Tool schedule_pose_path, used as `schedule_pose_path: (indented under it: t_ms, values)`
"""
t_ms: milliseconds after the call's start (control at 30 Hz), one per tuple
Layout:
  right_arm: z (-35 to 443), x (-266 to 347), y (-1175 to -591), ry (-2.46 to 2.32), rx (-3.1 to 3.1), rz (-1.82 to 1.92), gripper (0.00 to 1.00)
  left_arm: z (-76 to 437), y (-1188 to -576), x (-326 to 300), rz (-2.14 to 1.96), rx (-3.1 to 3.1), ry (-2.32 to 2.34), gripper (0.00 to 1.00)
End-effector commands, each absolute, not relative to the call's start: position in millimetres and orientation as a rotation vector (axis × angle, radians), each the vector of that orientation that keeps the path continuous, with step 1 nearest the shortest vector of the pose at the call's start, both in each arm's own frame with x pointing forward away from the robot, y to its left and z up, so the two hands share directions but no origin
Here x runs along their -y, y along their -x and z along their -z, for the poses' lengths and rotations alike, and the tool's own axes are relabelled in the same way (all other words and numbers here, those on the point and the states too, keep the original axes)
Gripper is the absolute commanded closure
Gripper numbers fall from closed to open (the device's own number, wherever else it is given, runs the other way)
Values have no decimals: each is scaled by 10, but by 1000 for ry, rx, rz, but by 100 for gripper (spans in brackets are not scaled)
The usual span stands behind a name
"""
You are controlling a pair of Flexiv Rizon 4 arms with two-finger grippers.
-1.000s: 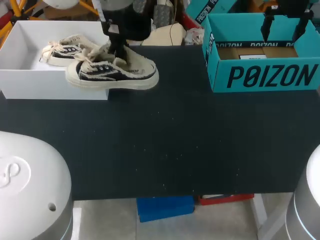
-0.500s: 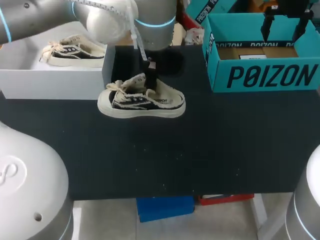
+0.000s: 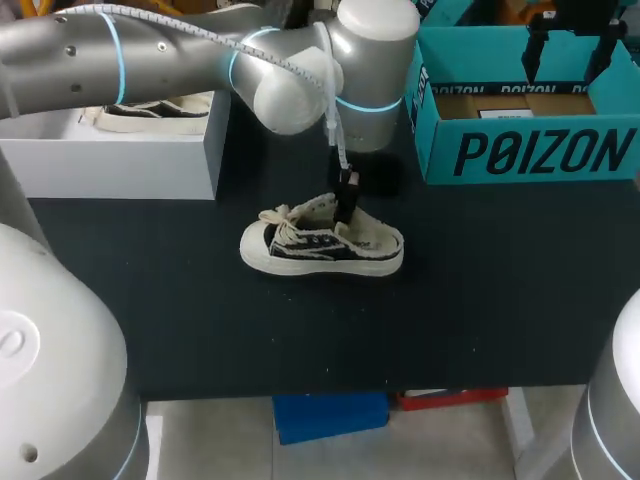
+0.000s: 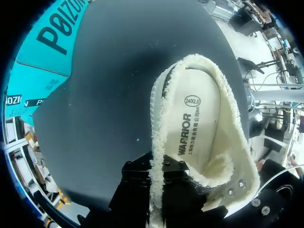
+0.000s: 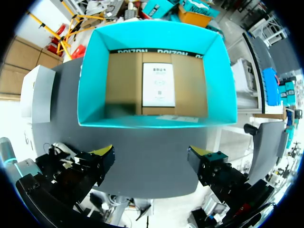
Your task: Take the shoe out of the shoebox, open the shoe tongue, remove and reinsert the insole, then place the shoe into the shoebox
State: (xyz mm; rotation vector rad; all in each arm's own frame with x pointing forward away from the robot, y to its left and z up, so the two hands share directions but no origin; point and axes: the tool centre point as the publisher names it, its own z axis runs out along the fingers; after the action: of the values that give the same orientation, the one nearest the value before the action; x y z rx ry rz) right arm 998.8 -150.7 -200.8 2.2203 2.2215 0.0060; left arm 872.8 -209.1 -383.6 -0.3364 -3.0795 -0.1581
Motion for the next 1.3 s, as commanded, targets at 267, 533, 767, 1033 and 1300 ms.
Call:
schedule_pose_path:
  t_ms: [267, 533, 767, 1033, 1300]
  values:
    - [2004, 1504, -9992, -2221, -2221, -3, 0, 4017, -8567, 2260, 107, 3068, 376, 0]
    - [2004, 1504, -9992, -2221, -2221, -3, 0, 3263, -8349, 2311, -202, 3110, 427, 0]
    - [2004, 1504, -9992, -2221, -2221, -3, 0, 2591, -8184, 2070, -464, 3123, 446, 0]
    - [2004, 1504, -9992, -2221, -2221, -3, 0, 2361, -8049, 1433, -703, 3094, 351, 0]
    - [2004, 1504, -9992, -2221, -2221, -3, 0, 2448, -7997, 912, -1001, 3022, 292, 0]
